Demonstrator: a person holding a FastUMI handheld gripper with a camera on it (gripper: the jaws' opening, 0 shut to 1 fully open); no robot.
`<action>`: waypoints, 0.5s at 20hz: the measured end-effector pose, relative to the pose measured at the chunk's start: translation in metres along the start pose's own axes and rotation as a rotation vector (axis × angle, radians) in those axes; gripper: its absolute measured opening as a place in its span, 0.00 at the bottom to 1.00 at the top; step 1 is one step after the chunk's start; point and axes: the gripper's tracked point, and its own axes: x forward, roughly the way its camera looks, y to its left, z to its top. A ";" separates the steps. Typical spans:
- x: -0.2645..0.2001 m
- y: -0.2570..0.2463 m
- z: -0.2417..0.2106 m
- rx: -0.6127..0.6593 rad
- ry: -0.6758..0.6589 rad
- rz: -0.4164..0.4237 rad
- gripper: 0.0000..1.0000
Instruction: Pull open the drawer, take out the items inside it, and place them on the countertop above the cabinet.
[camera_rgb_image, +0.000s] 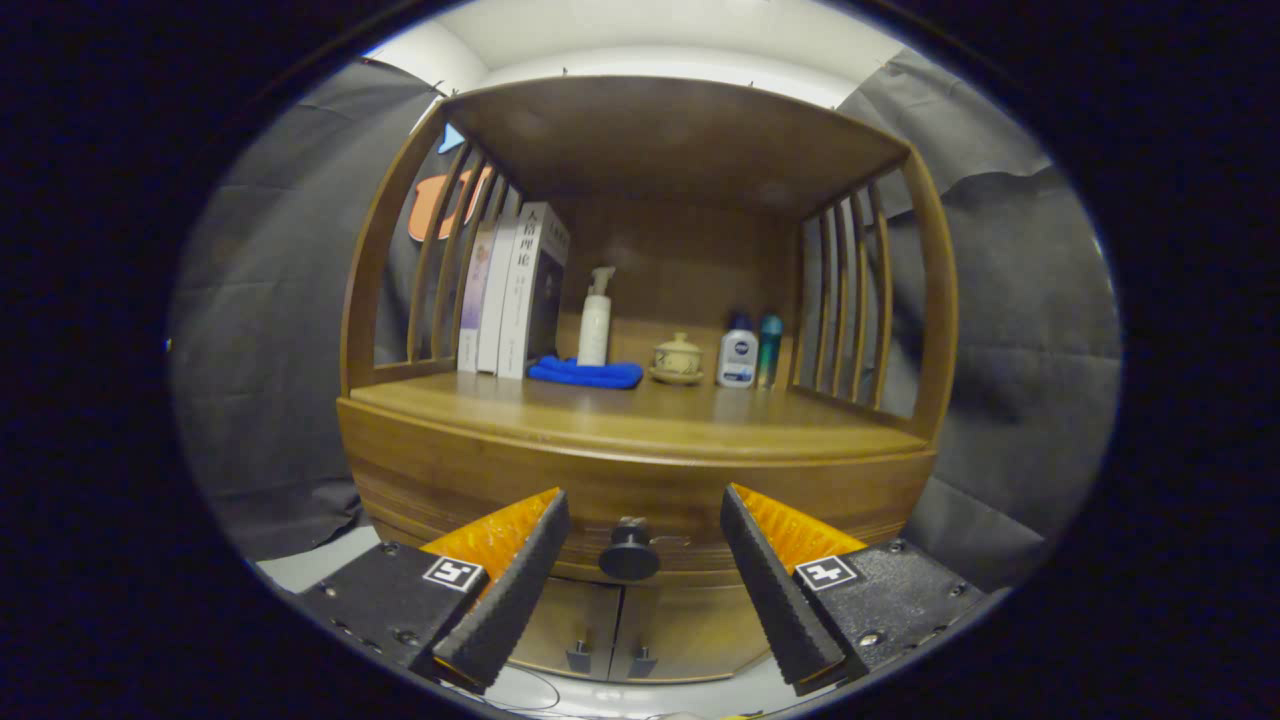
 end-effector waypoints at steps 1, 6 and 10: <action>0.009 0.000 -0.011 0.007 0.018 0.002 0.97; 0.034 0.009 -0.042 0.080 0.081 0.020 0.83; 0.044 0.002 -0.046 0.096 0.093 0.014 0.67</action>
